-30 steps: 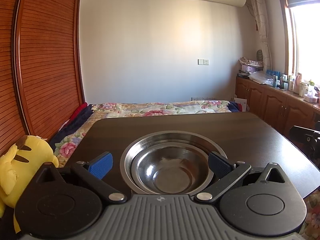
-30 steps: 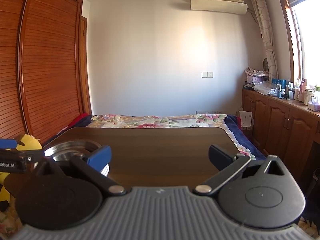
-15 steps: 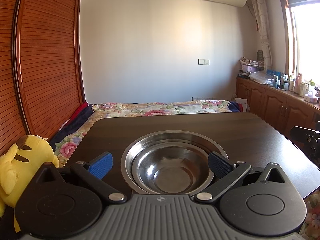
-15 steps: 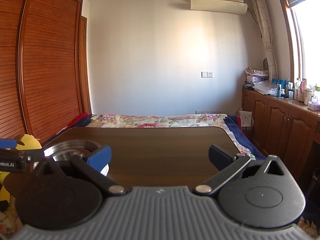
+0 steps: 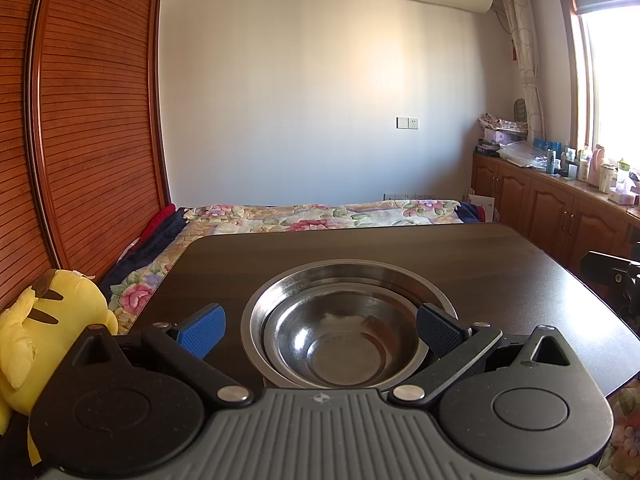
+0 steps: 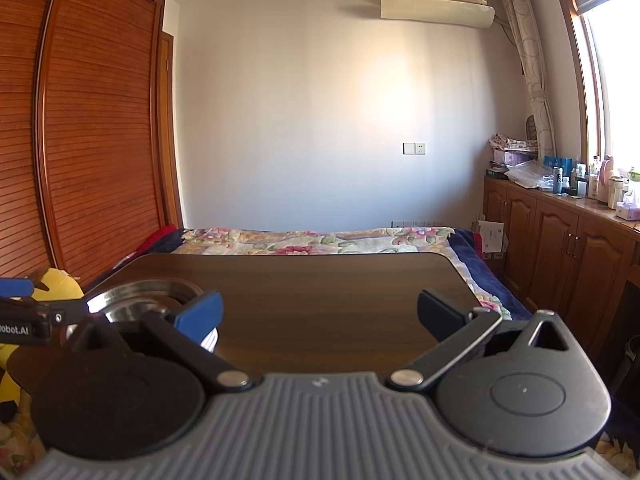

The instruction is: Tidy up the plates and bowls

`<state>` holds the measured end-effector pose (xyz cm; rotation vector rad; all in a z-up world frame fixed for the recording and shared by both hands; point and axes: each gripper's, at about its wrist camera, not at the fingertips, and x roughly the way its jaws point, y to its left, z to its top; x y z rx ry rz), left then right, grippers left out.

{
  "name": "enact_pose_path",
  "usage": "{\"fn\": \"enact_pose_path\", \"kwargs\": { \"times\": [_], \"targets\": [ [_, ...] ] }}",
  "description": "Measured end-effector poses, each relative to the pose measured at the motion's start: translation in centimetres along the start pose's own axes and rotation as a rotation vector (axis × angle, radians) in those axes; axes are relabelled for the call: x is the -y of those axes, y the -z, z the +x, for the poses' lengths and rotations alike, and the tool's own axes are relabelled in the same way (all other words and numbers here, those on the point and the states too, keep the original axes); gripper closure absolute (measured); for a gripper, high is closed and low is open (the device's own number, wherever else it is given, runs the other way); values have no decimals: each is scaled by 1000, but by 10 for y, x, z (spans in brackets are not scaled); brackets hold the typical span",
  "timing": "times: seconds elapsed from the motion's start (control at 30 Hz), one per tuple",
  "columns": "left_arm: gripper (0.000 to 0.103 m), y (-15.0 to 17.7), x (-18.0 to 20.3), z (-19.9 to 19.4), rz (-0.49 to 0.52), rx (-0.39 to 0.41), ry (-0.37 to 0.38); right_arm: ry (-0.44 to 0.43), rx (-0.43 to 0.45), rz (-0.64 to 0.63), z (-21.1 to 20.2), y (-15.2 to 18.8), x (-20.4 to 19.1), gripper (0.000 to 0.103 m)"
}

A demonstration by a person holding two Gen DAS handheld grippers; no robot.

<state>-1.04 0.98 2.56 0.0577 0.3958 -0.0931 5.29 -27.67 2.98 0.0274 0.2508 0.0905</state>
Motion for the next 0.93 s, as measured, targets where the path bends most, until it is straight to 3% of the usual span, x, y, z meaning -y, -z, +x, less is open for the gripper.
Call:
{"fn": "enact_pose_path", "kwargs": {
  "times": [0.93],
  "targets": [
    [0,2,0,1,-4,0,2,2,0,1,-1,-2,5,0]
  ]
}}
